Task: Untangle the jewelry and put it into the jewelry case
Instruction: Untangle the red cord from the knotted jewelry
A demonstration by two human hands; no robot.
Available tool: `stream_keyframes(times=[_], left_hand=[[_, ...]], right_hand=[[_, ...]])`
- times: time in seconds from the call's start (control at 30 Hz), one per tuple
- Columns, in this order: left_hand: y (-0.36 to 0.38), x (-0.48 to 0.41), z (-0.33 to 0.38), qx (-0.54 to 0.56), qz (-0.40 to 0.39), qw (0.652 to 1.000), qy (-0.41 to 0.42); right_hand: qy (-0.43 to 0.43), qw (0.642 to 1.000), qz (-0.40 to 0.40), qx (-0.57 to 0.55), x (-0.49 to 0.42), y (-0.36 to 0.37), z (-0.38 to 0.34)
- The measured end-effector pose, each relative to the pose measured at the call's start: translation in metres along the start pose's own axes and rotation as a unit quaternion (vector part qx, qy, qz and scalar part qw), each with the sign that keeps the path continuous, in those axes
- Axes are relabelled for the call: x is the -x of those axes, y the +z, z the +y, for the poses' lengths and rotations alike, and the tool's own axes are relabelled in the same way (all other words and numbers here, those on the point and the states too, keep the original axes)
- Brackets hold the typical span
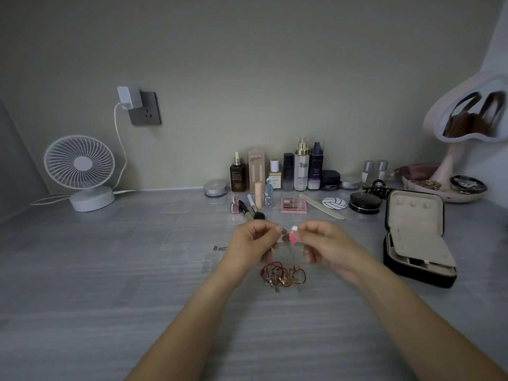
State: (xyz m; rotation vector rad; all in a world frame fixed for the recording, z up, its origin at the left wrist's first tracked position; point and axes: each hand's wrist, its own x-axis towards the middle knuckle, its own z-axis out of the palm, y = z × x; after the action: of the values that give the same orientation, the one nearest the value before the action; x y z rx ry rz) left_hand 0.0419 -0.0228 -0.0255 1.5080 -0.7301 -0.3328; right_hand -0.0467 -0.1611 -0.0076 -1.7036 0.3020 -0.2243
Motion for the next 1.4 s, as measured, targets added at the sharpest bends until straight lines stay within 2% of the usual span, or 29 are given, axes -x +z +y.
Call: stream_keyframes(times=[0.1,0.2,0.3,0.43,0.57,0.73,0.8,0.97,1.03,1.1,1.2,1.3,1.4], left_hand=[[0.000,-0.001,-0.001,-0.014,0.019,1.000,0.009],[-0.002,-0.002,-0.004,-0.014,0.005,1.000,0.004],[-0.001,-0.003,-0.007,-0.017,-0.032,0.999,-0.009],[-0.001,-0.003,-0.012,-0.031,-0.070,0.996,-0.039],[-0.005,-0.004,-0.019,-0.062,-0.105,0.990,-0.070],[-0.009,-0.005,-0.026,-0.188,-0.159,0.967,-0.061],[-0.008,-0.005,-0.026,-0.187,-0.145,0.970,-0.054],[-0.009,-0.003,-0.014,-0.056,-0.079,0.994,-0.042],[-0.009,-0.003,-0.011,-0.024,-0.066,0.997,-0.044],[-0.008,-0.004,-0.011,-0.005,-0.056,0.997,-0.044],[-0.006,-0.003,-0.011,-0.002,-0.056,0.998,-0.038],[-0.006,-0.003,-0.010,0.013,-0.062,0.997,-0.035],[-0.005,-0.002,-0.009,0.007,-0.076,0.997,-0.033]], right_hand=[[0.003,0.998,-0.050,0.033,0.002,0.008,0.005],[-0.018,0.999,-0.036,0.012,0.000,0.009,0.008],[-0.014,0.991,-0.038,-0.125,-0.003,0.002,0.009],[-0.011,0.947,-0.033,-0.318,-0.005,-0.010,0.005],[-0.030,0.922,-0.008,-0.387,-0.006,-0.020,0.002],[-0.088,0.888,-0.020,-0.451,-0.011,-0.035,0.004],[-0.087,0.896,-0.007,-0.436,-0.010,-0.038,0.004],[-0.056,0.914,0.013,-0.401,-0.010,-0.034,0.006],[-0.048,0.932,0.017,-0.359,-0.010,-0.032,0.008],[-0.045,0.960,0.026,-0.274,-0.010,-0.029,0.014],[-0.052,0.994,0.037,-0.084,-0.008,-0.021,0.020],[-0.059,0.997,0.017,0.045,-0.005,-0.010,0.022],[-0.060,0.994,-0.002,0.094,-0.004,-0.002,0.024]])
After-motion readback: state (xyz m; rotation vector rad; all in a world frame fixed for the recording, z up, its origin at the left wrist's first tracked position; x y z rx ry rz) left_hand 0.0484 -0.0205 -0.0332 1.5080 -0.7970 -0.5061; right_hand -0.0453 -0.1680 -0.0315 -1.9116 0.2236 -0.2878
